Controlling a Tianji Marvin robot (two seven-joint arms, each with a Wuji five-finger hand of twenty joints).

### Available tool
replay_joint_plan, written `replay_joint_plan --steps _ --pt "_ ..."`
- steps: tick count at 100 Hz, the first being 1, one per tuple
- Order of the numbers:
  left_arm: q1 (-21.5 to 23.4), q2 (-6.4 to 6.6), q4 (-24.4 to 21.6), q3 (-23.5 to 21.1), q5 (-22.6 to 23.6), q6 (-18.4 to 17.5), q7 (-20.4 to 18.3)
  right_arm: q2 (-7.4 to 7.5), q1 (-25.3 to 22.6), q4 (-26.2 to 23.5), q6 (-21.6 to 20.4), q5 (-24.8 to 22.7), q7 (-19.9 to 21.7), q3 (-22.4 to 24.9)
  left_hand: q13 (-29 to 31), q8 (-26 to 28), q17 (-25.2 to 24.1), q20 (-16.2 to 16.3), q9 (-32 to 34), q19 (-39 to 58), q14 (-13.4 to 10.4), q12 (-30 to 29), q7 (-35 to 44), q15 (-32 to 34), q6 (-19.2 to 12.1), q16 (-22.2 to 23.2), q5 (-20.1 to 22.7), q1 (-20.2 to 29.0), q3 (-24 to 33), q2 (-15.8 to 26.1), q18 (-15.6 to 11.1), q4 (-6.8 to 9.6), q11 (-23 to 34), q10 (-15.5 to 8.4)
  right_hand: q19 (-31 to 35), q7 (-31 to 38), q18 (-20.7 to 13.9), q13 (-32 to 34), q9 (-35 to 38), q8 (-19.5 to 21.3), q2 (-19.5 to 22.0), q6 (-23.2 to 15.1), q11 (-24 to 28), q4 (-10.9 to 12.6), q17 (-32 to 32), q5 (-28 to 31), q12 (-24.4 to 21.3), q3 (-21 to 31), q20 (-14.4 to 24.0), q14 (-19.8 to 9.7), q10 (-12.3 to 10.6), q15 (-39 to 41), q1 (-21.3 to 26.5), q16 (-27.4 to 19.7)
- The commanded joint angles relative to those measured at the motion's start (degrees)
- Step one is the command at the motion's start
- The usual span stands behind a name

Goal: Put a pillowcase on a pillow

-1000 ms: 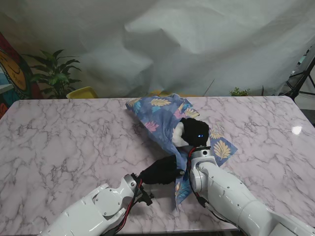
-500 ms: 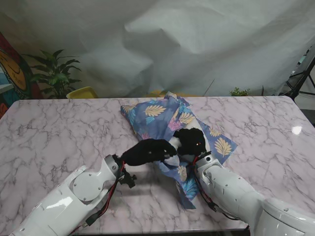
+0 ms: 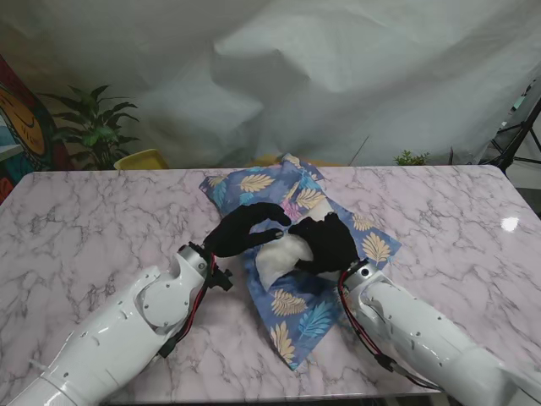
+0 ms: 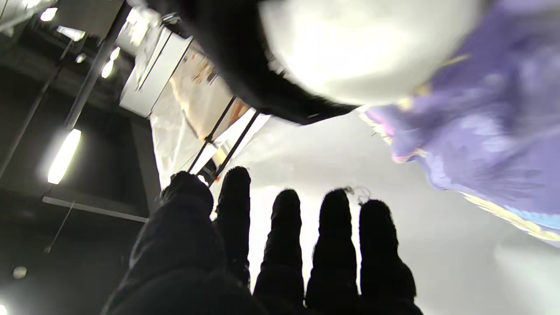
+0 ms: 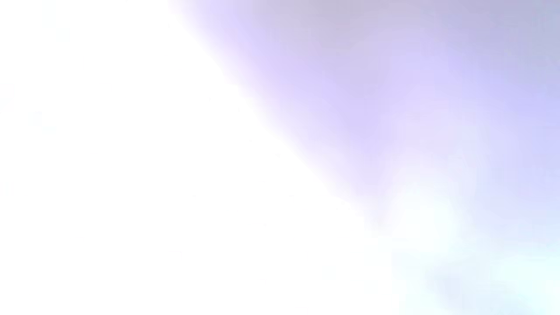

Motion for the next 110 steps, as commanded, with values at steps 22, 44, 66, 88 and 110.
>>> replay_joint_plan --steps 22,44,66,88,110 --pt "-7.16 0.56 7.08 5.37 4.54 -0.88 -2.39 9.05 -16.33 -24.69 -3.63 -16.23 17.40 18.76 -16.67 -4.87 -8.15 -9.42 -15.13 -27.31 0.42 -7.48 -14.48 -12.18 -1.31 -10.33 -11.90 -7.33 -1.26 0.71 -0.11 1.82 -13.40 -2.52 -4.82 -12.95 0.74 -19.93 -16.57 -5.44 9.28 7.22 -5.58 4.80 -14.11 -9.52 -5.96 -19.49 -8.50 6.60 4.84 -8.87 -3.45 -10.34" --pt "-10.98 1.20 11.29 9.65 9.15 -5.01 -2.36 9.87 -24.83 -33.05 -5.45 -20.61 22.82 28.67 -19.52 -7.10 -8.54 -10.87 -18.40 -41.39 3.10 -11.68 -18.52 -21.01 -2.91 -17.50 -16.75 -14.50 -1.48 -2.77 4.17 1.04 -23.06 -1.16 -3.89 -12.72 -0.06 -19.74 -12.52 -4.09 7.34 5.05 -4.91 4.46 -13.55 -5.58 -6.06 -15.20 -9.72 5.29 3.95 -6.77 -3.44 -11.02" --pt "-13.33 2.69 12.45 13.45 18.53 -8.21 0.58 9.35 -32.62 -37.57 -3.24 -21.22 22.39 36.30 -20.01 -15.55 -6.43 -14.24 -19.74 -43.33 6.56 -23.83 -22.89 -20.97 -6.70 -18.99 -18.13 -23.20 25.25 -13.10 11.66 -1.26 -24.71 1.11 0.08 -7.19 -0.72 -7.82 -0.33 -0.12 7.79 2.24 -4.36 5.19 -6.43 1.45 -2.77 -18.77 -8.59 1.55 1.64 -3.58 4.18 -7.81" --pt "-14.53 5.02 10.22 15.23 21.23 -7.58 -6.22 9.17 -34.79 -37.28 -3.12 -20.52 21.95 37.98 -20.51 -16.18 -5.44 -18.07 -19.96 -45.21 6.84 -26.35 -23.21 -22.48 -9.58 -25.17 -18.18 -11.04 36.64 -17.44 19.08 -1.12 -25.13 -0.01 0.21 -5.93 -0.47 -6.65 1.12 0.57 9.38 1.19 -4.41 5.73 -5.93 2.58 -2.11 -19.77 -8.25 1.19 1.35 -4.11 6.31 -7.17" --pt "-15.87 6.67 8.31 16.03 26.50 -5.03 -8.59 9.12 -34.59 -36.48 -2.37 -20.19 21.55 37.36 -20.65 -17.54 -4.00 -19.84 -19.89 -44.78 5.88 -26.34 -25.74 -22.55 -10.81 -27.28 -18.27 6.99 45.99 -18.14 20.83 -0.38 -25.12 -0.85 -0.01 -5.52 -0.35 -6.33 1.56 0.78 9.82 0.99 -4.60 6.24 -5.96 2.83 -1.78 -20.98 -8.15 1.09 1.15 -4.55 8.28 -6.84"
